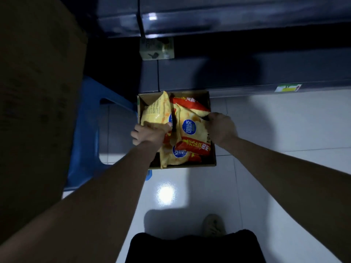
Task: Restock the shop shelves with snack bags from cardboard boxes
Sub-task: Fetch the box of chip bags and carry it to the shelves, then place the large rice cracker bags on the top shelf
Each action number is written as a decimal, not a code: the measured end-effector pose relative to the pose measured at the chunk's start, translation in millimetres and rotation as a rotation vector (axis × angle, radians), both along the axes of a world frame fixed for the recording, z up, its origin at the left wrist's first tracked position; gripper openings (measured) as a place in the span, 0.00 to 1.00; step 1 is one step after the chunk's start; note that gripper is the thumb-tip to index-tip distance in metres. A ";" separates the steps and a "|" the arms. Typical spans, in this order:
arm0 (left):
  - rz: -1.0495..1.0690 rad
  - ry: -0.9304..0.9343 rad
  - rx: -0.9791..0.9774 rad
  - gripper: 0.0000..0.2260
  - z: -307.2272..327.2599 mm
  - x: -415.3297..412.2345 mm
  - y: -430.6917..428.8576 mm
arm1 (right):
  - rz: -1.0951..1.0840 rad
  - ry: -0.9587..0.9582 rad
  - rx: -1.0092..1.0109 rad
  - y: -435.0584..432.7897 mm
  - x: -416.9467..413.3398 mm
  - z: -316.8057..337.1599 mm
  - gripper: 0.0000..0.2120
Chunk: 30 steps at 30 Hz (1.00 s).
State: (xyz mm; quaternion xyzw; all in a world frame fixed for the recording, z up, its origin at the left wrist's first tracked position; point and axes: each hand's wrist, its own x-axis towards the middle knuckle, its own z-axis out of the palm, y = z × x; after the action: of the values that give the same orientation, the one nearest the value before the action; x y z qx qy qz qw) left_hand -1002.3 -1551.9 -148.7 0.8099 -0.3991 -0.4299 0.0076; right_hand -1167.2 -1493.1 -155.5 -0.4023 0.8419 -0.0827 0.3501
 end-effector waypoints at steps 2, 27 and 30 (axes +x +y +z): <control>-0.027 -0.040 -0.004 0.38 40.0 -9.4 3.1 | 0.081 -0.064 -0.027 -2.4 1.2 44.5 0.12; -0.027 0.158 -0.501 0.15 601.4 200.4 25.6 | 0.783 0.057 -0.346 -22.0 173.4 604.7 0.25; -0.020 0.066 -0.433 0.26 600.6 249.6 37.3 | 0.836 0.062 -0.315 -20.0 214.1 604.0 0.25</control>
State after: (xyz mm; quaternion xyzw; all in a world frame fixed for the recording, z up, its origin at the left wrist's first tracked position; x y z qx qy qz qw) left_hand -752.7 -1514.6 451.9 0.7709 -0.4895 -0.3606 0.1901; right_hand -953.1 -1513.1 448.5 -0.7589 0.5940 -0.0493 0.2625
